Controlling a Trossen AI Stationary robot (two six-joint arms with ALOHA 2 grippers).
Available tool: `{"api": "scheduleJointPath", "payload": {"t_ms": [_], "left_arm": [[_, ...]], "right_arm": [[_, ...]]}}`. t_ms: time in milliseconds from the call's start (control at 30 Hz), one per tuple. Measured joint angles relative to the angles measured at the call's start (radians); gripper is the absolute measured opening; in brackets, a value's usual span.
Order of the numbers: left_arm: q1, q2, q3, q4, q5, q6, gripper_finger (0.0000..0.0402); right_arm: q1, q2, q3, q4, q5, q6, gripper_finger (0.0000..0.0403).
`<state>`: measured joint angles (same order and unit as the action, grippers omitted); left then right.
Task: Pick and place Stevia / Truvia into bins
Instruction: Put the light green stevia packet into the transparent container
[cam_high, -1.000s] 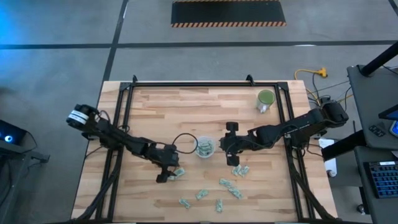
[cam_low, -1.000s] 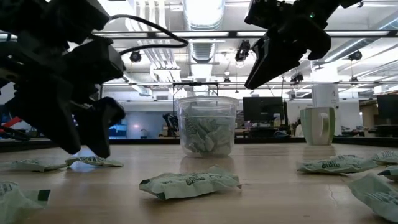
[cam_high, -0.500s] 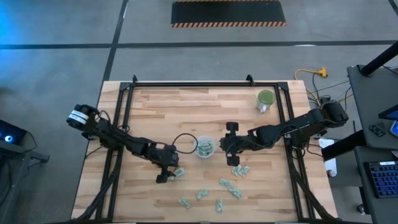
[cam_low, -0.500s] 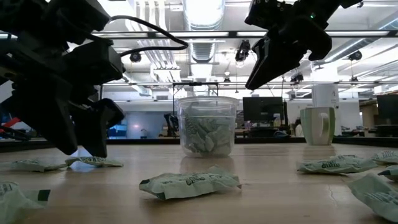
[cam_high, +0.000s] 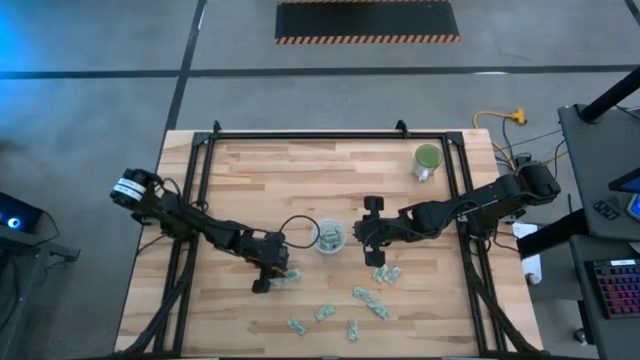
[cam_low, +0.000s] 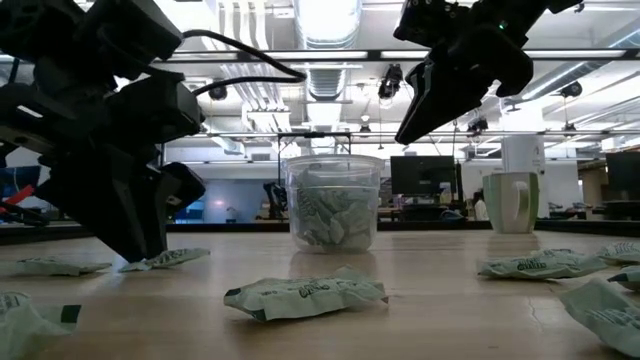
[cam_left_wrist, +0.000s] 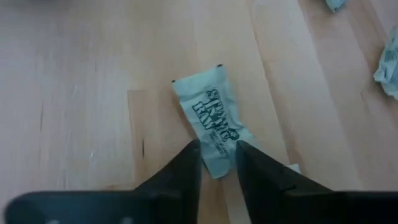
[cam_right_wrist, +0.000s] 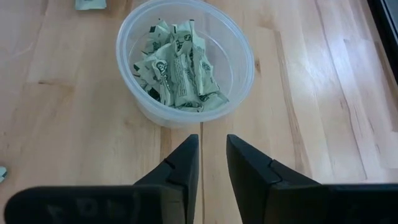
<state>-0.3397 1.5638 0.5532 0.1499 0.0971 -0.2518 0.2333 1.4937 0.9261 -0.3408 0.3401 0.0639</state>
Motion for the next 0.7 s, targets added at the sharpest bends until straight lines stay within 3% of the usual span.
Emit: {"api": "scheduleJointPath", "payload": {"t_ms": [200, 367, 467, 700], "left_arm": [[0.000, -0.020, 0.004, -0.017, 0.021, 0.078, 0.0009], [0.002, -0.035, 0.011, -0.018, -0.041, 0.135, 0.0005], [0.004, -0.049, 0.022, -0.014, -0.170, 0.193, 0.0001], [0.009, -0.084, 0.080, 0.001, -0.645, 0.261, 0.0001]], "right_arm": [[0.000, 0.000, 0.000, -0.001, 0.000, 0.000, 0.0073], [0.000, 0.000, 0.000, -0.005, 0.000, -0.003, 0.0073], [0.000, 0.000, 0.000, -0.009, 0.000, -0.003, 0.0073], [0.000, 0.000, 0.000, -0.019, 0.000, -0.011, 0.0073]]}}
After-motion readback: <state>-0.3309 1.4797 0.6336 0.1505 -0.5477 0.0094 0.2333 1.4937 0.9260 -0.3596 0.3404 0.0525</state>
